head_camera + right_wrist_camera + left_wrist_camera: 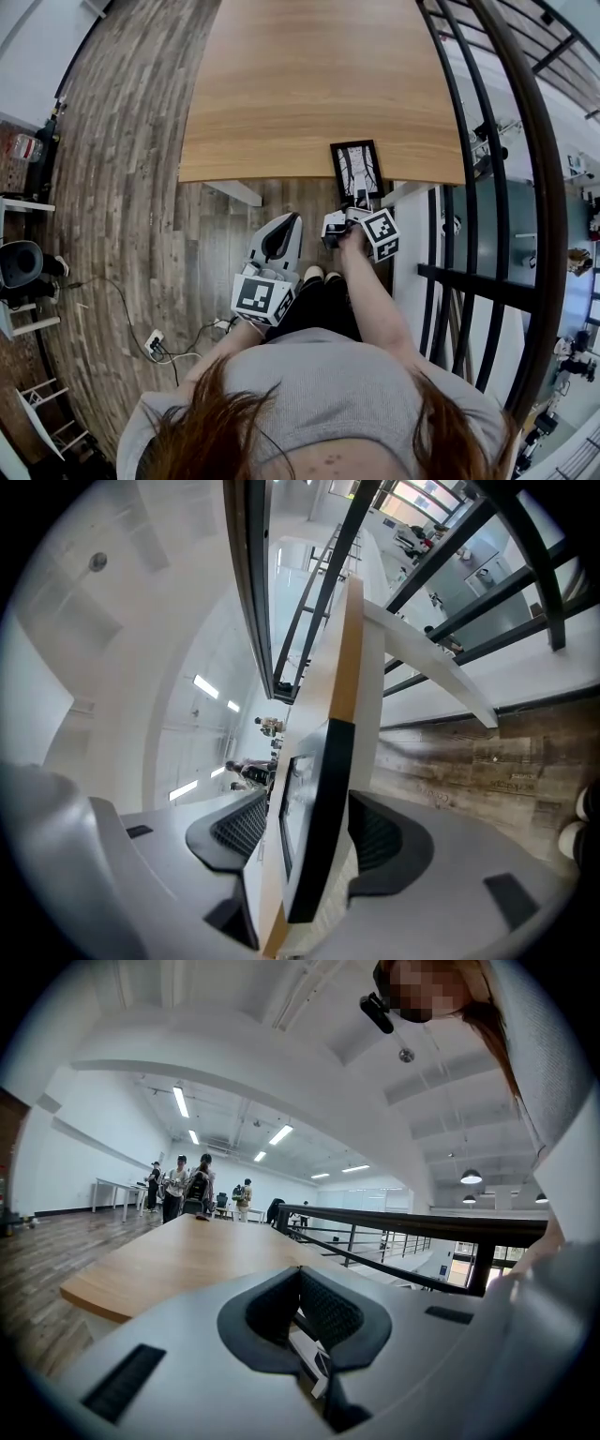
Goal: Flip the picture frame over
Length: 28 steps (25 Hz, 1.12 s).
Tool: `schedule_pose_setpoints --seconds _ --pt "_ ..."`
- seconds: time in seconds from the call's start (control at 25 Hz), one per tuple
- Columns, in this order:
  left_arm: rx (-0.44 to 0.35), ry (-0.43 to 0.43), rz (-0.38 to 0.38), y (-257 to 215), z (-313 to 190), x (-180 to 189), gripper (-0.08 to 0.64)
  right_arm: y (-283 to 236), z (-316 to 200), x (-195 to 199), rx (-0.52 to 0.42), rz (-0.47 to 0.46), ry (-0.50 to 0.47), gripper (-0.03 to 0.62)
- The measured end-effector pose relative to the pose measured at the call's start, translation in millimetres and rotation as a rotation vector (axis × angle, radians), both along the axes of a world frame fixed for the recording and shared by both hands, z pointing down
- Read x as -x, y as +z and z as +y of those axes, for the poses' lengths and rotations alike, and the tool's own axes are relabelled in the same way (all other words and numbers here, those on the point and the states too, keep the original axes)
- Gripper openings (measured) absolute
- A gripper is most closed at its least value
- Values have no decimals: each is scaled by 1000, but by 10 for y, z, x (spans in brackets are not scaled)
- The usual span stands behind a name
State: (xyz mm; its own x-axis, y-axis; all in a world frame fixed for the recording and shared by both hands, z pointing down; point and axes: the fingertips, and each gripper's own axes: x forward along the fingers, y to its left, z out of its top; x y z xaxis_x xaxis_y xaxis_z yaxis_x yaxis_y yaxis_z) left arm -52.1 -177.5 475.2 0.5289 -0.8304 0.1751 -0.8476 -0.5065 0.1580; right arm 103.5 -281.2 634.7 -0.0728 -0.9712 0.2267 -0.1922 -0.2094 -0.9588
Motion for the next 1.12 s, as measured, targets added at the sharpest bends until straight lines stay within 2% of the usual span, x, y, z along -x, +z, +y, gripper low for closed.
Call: schedule_pose_setpoints --seconds 0.2,0.36,0.52,0.68,0.84,0.92,1.0,1.12 --pt "26 10 3 91 -16 -39 5 -99 243 50 -13 64 -90 258" --pt "17 6 15 80 -83 -81 5 -190 480 -114 -8 105 -91 258" --pt "-31 18 36 -76 -165 -185 6 -709 516 -374 -94 230 -99 258" --pt "-83 36 79 -376 -225 -350 6 -1811 396 -500 -277 477 -114 256" --pt "-133 60 105 -751 -242 -474 6 -2848 471 -310 -544 734 -158 256" --pt "-154 60 114 -903 -249 -478 5 -3127 538 -142 -630 887 -200 255" --pt "-182 54 121 -1048 -236 -453 5 -3253 607 26 -667 1010 -243 255" --pt "-234 51 126 -1268 -215 -419 5 -3366 696 226 -725 1083 -282 254"
